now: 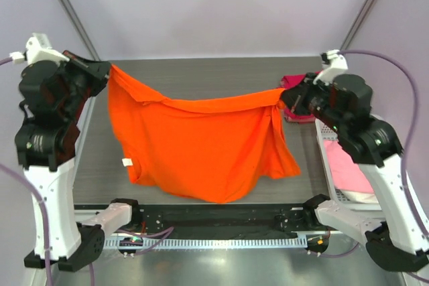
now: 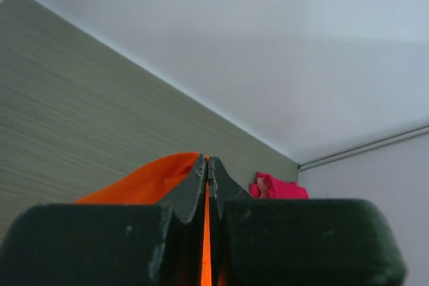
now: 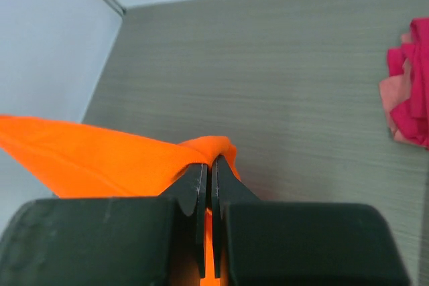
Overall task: Fold and stack the t-shirts
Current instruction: Flatten the tshirt out
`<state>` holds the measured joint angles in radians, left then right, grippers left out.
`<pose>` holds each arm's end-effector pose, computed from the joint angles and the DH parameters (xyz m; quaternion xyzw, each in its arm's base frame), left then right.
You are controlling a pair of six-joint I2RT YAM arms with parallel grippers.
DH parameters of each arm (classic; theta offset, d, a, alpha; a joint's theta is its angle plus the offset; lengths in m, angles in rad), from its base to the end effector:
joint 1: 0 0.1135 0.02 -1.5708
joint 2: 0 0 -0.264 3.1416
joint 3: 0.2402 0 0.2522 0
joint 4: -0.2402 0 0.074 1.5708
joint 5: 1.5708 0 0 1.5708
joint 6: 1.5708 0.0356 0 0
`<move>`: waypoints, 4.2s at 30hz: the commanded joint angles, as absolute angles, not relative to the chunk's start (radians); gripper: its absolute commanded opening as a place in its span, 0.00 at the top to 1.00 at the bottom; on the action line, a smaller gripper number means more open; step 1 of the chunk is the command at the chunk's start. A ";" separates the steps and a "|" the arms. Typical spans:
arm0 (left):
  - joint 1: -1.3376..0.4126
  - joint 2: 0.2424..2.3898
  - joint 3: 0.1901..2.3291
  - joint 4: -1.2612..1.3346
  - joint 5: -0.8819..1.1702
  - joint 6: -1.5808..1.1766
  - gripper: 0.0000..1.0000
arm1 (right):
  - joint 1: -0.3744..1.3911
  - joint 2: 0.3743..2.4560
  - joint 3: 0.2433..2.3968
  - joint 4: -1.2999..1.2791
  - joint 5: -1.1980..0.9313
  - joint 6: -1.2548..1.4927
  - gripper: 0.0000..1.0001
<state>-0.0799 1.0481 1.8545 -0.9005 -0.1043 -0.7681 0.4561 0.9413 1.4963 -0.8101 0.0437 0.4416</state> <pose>0.1233 -0.0062 0.5503 -0.2822 0.6834 -0.2414 0.6285 0.1328 0.0634 0.4793 0.0076 0.7912 0.2497 0.5582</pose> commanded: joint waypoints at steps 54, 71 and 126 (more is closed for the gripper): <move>-0.090 1.412 1.248 -0.420 -0.023 -0.927 0.00 | 0.247 1.580 1.175 -0.186 -0.044 0.519 0.14; -0.179 1.414 0.845 -0.245 0.029 -0.900 0.02 | 0.262 1.945 1.371 -0.152 0.072 0.473 0.16; -0.183 0.976 1.176 -0.406 -0.055 -0.830 1.00 | 0.210 1.093 1.052 -0.311 -0.222 0.439 0.99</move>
